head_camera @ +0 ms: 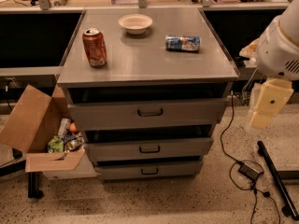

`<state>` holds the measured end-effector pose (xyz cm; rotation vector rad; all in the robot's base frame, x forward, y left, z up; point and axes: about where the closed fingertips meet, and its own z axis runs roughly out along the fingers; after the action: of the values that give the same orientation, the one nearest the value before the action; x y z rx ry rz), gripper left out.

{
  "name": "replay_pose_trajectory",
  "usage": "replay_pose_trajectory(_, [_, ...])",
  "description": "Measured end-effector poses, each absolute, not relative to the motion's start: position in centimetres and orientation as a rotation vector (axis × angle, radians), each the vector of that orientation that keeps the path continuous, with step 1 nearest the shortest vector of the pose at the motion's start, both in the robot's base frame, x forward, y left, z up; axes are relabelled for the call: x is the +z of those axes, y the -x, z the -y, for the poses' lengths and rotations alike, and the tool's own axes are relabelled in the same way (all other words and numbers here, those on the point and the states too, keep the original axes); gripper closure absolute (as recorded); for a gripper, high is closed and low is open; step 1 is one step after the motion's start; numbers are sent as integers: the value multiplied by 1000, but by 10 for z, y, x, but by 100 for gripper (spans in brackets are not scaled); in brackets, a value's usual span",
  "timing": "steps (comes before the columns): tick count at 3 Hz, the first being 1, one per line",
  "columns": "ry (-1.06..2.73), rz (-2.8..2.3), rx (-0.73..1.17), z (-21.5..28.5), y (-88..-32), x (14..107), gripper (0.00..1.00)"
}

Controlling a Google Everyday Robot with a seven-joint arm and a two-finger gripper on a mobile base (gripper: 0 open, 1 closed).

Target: Open middle drawer

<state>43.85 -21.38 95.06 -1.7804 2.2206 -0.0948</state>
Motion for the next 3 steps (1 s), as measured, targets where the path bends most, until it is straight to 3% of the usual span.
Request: replay_pose_trajectory(3, [2039, -2204, 161, 187, -421, 753, 0])
